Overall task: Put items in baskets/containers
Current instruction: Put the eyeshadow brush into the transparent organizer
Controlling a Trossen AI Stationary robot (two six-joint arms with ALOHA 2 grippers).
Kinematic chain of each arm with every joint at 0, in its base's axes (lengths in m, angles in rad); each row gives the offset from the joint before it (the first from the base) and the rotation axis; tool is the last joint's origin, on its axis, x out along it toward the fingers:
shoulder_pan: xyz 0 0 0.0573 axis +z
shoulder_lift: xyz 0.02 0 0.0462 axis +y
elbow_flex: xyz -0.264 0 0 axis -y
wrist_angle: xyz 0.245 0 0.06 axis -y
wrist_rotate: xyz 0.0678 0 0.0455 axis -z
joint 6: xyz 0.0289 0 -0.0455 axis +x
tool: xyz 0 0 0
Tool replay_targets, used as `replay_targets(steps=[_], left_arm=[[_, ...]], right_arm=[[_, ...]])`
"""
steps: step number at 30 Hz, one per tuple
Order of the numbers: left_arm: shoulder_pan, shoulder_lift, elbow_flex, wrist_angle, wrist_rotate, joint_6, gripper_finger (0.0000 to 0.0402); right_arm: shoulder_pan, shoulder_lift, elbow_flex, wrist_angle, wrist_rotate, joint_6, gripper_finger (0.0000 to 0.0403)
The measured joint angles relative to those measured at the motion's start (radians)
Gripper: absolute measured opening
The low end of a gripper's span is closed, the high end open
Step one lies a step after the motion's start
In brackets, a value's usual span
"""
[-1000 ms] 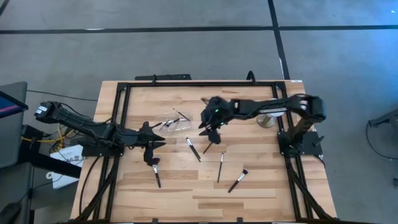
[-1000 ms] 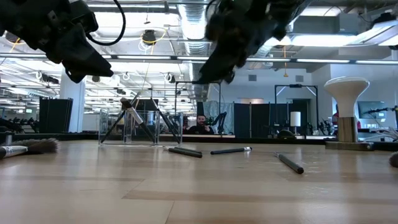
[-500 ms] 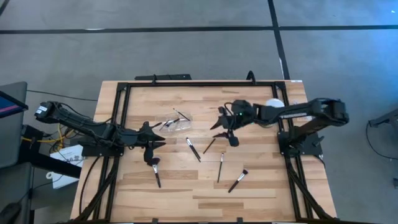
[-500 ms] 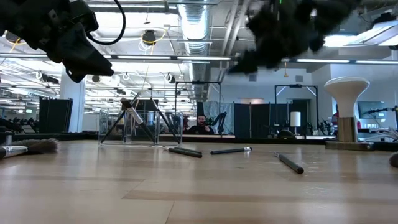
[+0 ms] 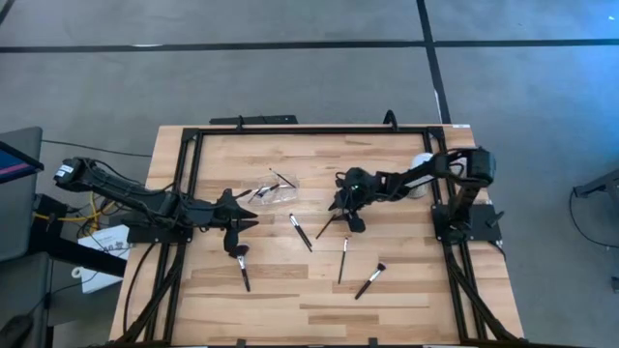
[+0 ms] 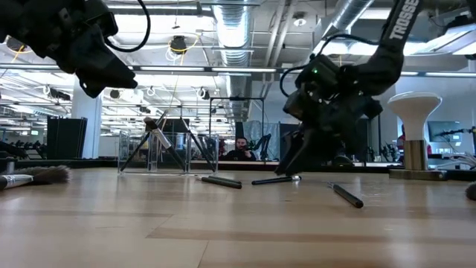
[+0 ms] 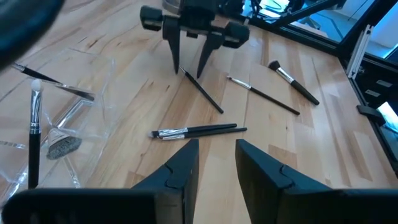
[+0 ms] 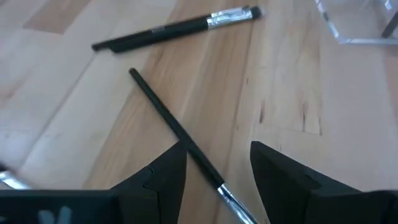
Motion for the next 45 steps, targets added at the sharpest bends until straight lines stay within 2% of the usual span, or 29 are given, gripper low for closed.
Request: replay_targets(steps=[5,8,11,17,22,26,31,36,40,45], left_arm=[[0.0,0.0,0.0,0.014,0.0,0.0,0.0102],[0.0,0.0,0.0,0.017,0.0,0.001,0.0102],[0.0,0.0,0.0,0.02,0.0,0.001,0.0102],[0.0,0.002,0.0,0.044,-0.013,0.001,0.0102],[0.0,0.046,0.0,0.129,-0.015,0.036,0.0102],[0.0,0.128,0.0,0.237,-0.015,0.056,0.0102],[0.018,0.258,0.0,0.36,-0.01,0.055,0.0102],[0.047,0.394,0.0,0.5,0.112,0.097,0.0102],[0.071,0.482,0.0,0.659,0.12,0.128,0.0102],[0.097,0.531,0.0,0.713,0.121,0.134,0.0102]], right_arm=[[-0.002,0.06,0.011,0.019,-0.016,-0.033,0.0165],[-0.002,0.093,0.011,0.037,-0.026,-0.057,0.0147],[-0.012,0.118,0.005,0.071,-0.035,-0.076,0.0111],[-0.035,0.136,-0.001,0.098,-0.086,-0.091,0.0014],[-0.021,0.136,-0.003,0.152,-0.085,-0.002,0.0021],[0.006,0.111,0.012,0.138,-0.063,0.001,0.0007],[0.051,0.053,0.034,0.109,-0.025,0.027,0.0012],[0.121,0.013,0.111,0.059,0.032,0.027,0.0005],[0.199,0.012,0.22,-0.03,0.105,-0.028,0.0011],[0.255,0.029,0.336,-0.103,0.166,-0.086,0.0007]])
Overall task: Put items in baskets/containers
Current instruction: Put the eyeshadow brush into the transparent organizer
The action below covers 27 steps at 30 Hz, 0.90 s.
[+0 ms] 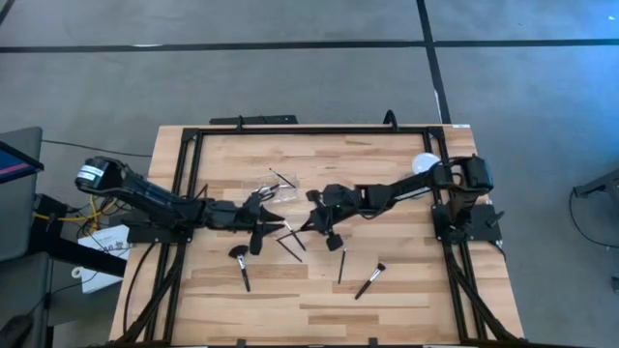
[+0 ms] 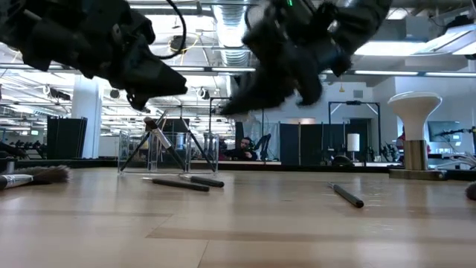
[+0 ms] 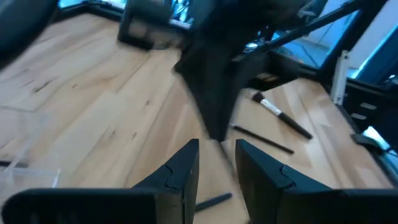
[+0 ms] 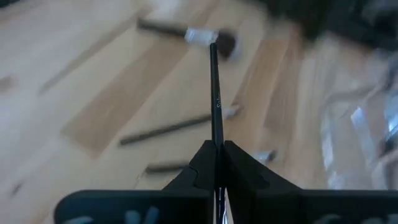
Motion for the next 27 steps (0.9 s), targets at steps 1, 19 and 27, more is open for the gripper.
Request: replay_targets(steps=[1,19,27], left_arm=[[0.004,0.005,0.0,0.001,-0.001,0.0,0.0102],[0.005,0.003,0.0,0.019,0.0,-0.053,0.0118],[0.007,0.042,0.0,0.016,-0.044,-0.021,0.0149]], right_arm=[[0.005,0.002,0.022,0.008,0.001,0.0,0.0006],[0.007,0.019,0.067,-0.086,0.172,0.029,0.0007],[0.008,0.025,0.068,-0.027,0.205,0.01,0.001]])
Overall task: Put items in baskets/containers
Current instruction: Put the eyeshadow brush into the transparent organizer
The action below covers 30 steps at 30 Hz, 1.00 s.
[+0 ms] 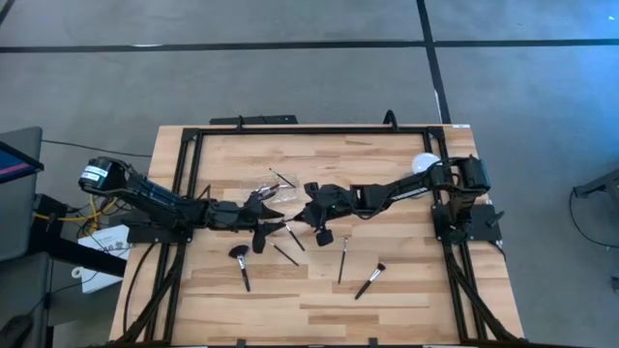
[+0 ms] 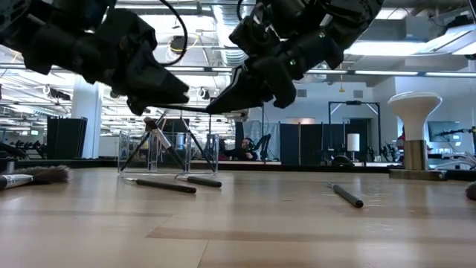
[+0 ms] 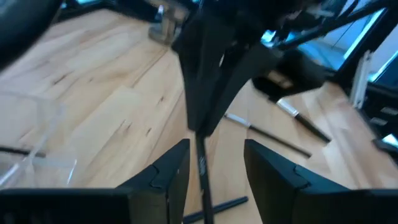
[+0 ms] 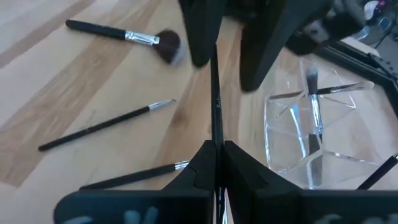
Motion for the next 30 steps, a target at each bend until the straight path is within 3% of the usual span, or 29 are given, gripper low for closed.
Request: replay_targets(steps=[8,30], left_arm=[[0.023,0.08,0.0,0.001,-0.002,-0.004,0.0149],[0.032,0.046,0.0,0.012,-0.002,0.0,0.0107]], right_arm=[[-0.002,0.0,0.0,0.025,0.0,-0.002,0.001],[-0.016,0.0,0.0,0.011,-0.002,-0.002,0.0013]])
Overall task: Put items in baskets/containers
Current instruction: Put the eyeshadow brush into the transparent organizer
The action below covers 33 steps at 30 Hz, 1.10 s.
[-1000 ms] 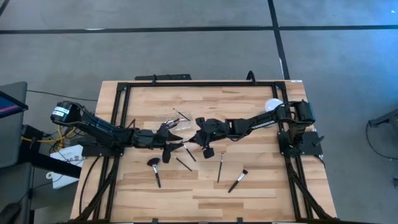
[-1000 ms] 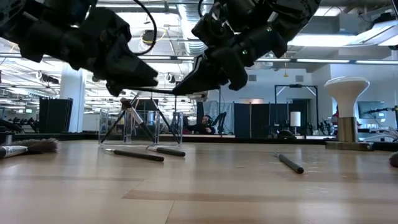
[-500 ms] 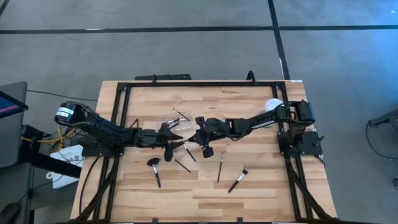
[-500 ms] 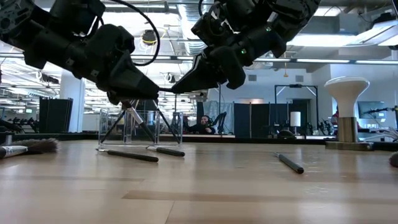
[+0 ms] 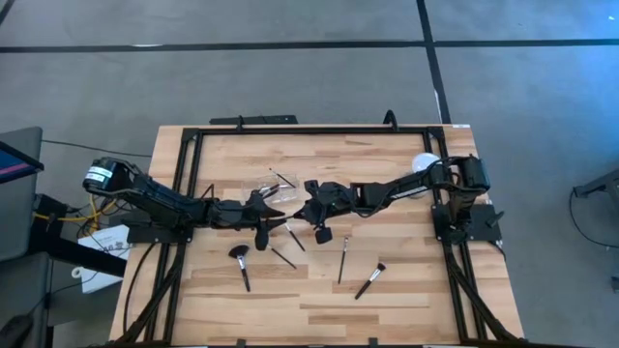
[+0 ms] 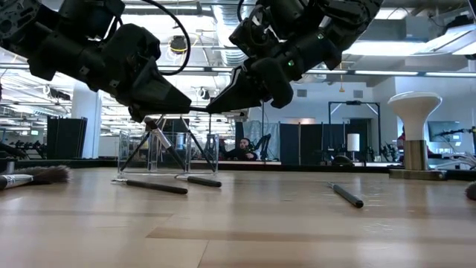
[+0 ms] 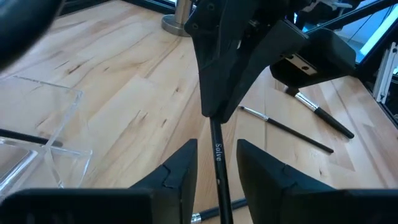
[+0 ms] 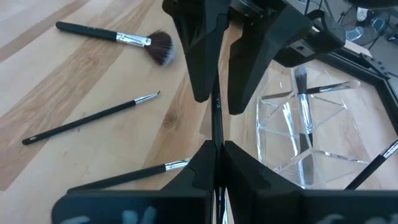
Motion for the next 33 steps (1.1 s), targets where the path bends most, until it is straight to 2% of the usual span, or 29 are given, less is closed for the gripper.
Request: replay_targets(steps=[4,9,17,20,27,30,33], left_arm=[[0.0,0.0,0.0,0.0,0.0,0.002,0.0078],[0.0,0.0,0.0,0.0,-0.001,0.003,0.002],[0.0,0.0,0.0,0.0,0.0,0.003,0.0024],[0.0,0.0,0.0,0.0,-0.004,0.003,0.0013],[0.0,-0.005,0.0,0.005,-0.022,0.003,0.0019],[-0.001,-0.038,-0.001,-0.004,-0.015,0.019,0.0014],[-0.001,-0.11,-0.001,-0.006,-0.026,0.104,0.0018]], right_arm=[[0.0,0.0,0.0,0.0,0.0,0.0,0.0012],[-0.001,0.0,0.0,0.006,0.001,0.0,0.0016],[-0.001,-0.001,0.0,0.006,0.009,0.0,0.0033],[0.0,-0.001,0.0,0.007,0.049,0.0,0.0053],[0.027,-0.02,0.028,-0.05,0.152,0.055,0.0098],[0.067,-0.089,0.069,-0.139,0.231,-0.026,0.0108],[0.119,-0.186,0.088,-0.209,0.365,-0.122,0.0113]])
